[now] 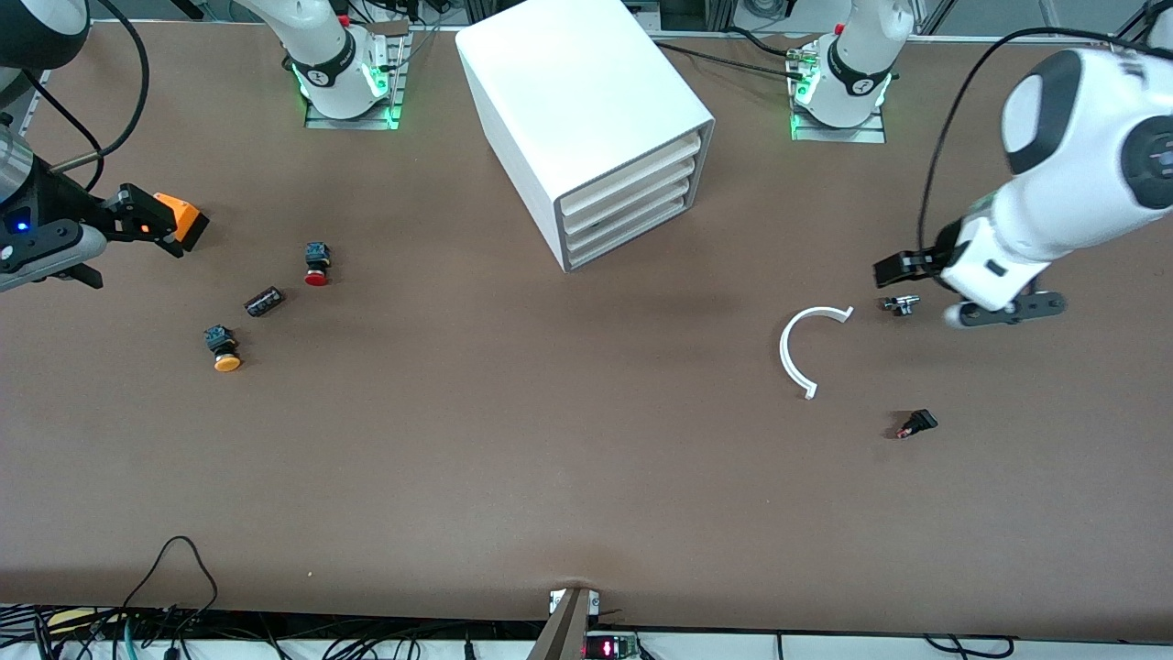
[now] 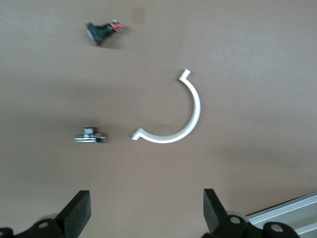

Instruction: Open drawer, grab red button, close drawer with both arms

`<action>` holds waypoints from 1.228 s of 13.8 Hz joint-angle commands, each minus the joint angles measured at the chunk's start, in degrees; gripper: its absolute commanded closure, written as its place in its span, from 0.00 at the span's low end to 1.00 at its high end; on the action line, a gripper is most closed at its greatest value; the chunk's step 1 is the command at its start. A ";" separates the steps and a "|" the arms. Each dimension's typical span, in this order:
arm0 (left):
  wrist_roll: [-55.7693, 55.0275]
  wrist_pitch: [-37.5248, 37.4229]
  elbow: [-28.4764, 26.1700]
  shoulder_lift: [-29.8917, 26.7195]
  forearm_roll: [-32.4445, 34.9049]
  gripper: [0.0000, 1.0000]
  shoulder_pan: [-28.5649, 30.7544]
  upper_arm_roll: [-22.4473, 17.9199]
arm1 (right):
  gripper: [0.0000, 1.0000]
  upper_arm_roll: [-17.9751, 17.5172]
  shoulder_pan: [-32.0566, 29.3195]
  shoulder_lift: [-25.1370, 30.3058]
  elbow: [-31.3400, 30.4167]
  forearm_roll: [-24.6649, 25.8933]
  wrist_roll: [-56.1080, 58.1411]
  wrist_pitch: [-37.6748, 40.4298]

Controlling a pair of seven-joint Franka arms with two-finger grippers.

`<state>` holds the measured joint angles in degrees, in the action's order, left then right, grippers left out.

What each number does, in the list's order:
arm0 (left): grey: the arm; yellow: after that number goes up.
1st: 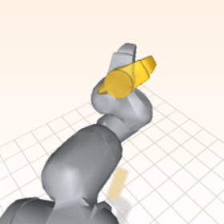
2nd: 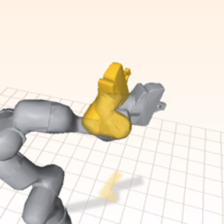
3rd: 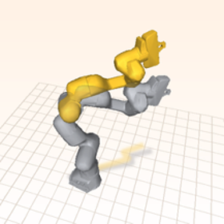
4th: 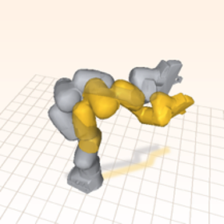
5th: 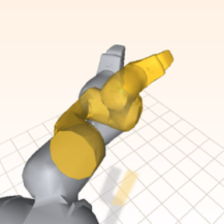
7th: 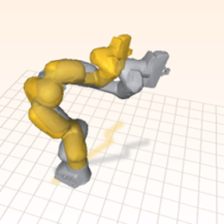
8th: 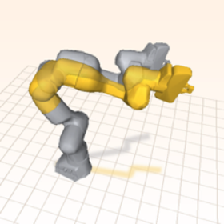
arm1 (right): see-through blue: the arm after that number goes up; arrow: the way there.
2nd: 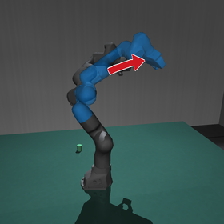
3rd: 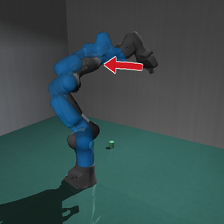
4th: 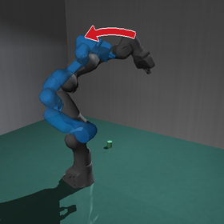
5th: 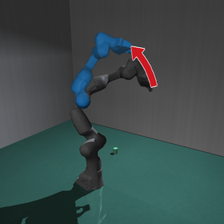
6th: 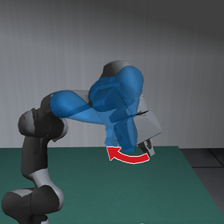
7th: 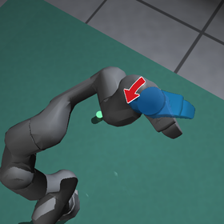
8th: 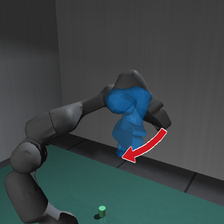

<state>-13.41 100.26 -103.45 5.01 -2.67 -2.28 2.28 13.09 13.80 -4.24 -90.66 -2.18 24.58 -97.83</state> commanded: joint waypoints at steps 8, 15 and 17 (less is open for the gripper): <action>7.34 -12.18 8.78 -5.54 5.40 0.00 4.39 0.09 | 0.01 -0.26 -0.53 -0.69 1.53 -0.28 0.38 0.62; 10.86 -12.54 10.20 -7.56 5.31 0.00 5.71 -0.96 | 0.01 -0.26 -0.53 -0.69 1.53 -0.28 0.38 0.62; 11.47 -12.54 11.08 -7.56 5.31 0.00 5.62 -1.05 | 0.01 -0.26 -0.53 -0.69 1.53 -0.28 0.38 0.71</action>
<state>-3.83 88.41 -93.56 -2.08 1.44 3.18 1.21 13.09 13.79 -4.25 -90.65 -2.18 24.58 -97.84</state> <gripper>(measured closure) 0.000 0.004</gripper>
